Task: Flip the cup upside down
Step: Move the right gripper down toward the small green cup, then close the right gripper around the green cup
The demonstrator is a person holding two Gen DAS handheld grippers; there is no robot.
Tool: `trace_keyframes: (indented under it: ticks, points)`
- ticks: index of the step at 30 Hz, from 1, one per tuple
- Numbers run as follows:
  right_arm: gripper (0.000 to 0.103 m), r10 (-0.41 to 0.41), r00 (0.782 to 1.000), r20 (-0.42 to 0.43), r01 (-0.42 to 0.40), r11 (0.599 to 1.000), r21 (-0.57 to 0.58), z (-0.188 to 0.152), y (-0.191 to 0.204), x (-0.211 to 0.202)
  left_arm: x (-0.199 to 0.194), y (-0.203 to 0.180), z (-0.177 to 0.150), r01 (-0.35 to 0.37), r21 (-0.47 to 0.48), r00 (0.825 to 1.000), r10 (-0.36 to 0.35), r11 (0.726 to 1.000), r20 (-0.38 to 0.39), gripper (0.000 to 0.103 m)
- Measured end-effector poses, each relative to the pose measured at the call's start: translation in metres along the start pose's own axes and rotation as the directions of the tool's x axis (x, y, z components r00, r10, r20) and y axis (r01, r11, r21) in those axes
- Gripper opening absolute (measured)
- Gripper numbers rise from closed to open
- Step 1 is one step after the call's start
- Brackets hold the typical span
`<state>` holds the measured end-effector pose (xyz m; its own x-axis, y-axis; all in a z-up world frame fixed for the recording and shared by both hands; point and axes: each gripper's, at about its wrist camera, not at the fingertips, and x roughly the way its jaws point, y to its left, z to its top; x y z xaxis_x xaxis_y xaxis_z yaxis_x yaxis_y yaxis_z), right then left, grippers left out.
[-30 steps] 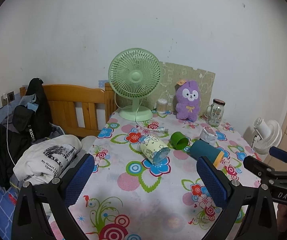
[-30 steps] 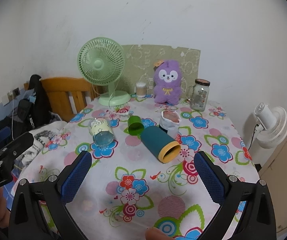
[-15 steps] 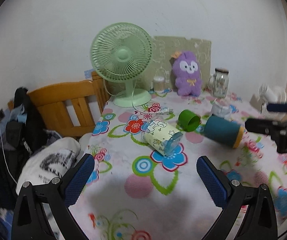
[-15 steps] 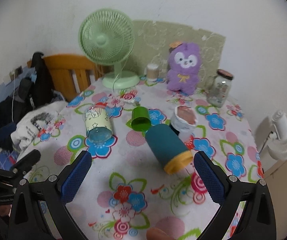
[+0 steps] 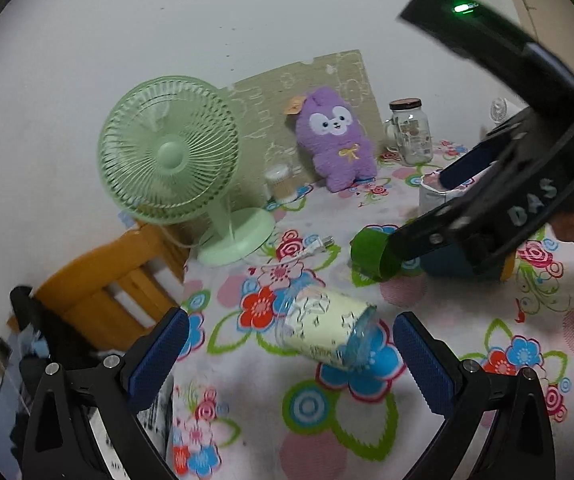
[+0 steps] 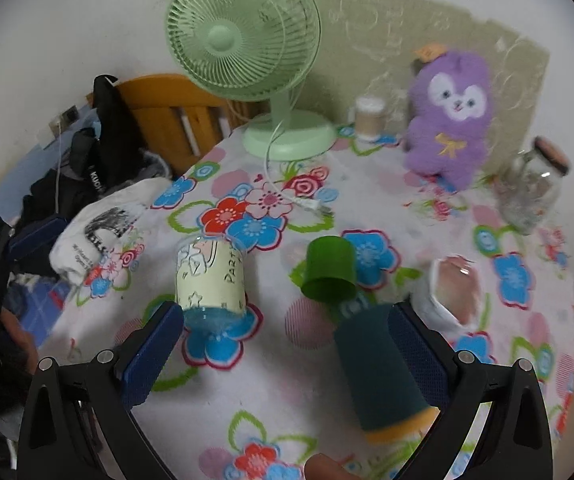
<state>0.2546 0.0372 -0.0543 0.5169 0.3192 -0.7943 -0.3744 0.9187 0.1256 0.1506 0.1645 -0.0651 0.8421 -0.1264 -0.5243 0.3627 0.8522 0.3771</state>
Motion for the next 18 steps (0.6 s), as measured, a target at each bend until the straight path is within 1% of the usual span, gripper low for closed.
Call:
trace_keyframes:
  ticks: [4,7,9,12,13,14,15,18]
  points:
    - [0.102,0.021,0.997,-0.081,-0.019,1.0,0.021,0.017,-0.013,0.031,0.024,-0.006,0.005,0.051,0.083,0.998,-0.05,0.995,-0.023,0.103]
    - [0.102,0.006,0.991,-0.136,-0.004,1.0,0.02,0.028,-0.02,0.052,0.043,-0.009,0.008,0.084,0.12,0.996,-0.078,0.989,-0.049,0.103]
    - [0.102,0.01,0.985,-0.17,-0.007,1.0,0.019,0.032,-0.023,0.063,0.054,-0.007,0.009,0.103,0.122,0.993,-0.096,0.987,-0.061,0.103]
    - [0.102,0.016,0.974,-0.225,-0.012,1.0,0.017,0.035,-0.028,0.081,0.069,-0.004,0.012,0.135,0.099,0.989,-0.127,0.986,-0.081,0.103]
    - [0.101,0.015,0.97,-0.241,-0.012,1.0,0.016,0.036,-0.03,0.086,0.076,-0.003,0.014,0.148,0.086,0.986,-0.14,0.985,-0.094,0.103]
    - [0.098,0.017,0.968,-0.251,-0.014,1.0,0.013,0.037,-0.031,0.09,0.079,-0.003,0.015,0.155,0.081,0.984,-0.146,0.985,-0.1,0.103]
    - [0.094,0.019,0.965,-0.26,-0.016,1.0,0.012,0.037,-0.031,0.092,0.081,-0.005,0.016,0.152,0.085,0.984,-0.143,0.985,-0.104,0.103]
    - [0.093,0.018,0.964,-0.265,-0.013,1.0,0.019,0.042,-0.035,0.098,0.085,-0.011,0.02,0.154,0.112,0.984,-0.143,0.982,-0.104,0.103]
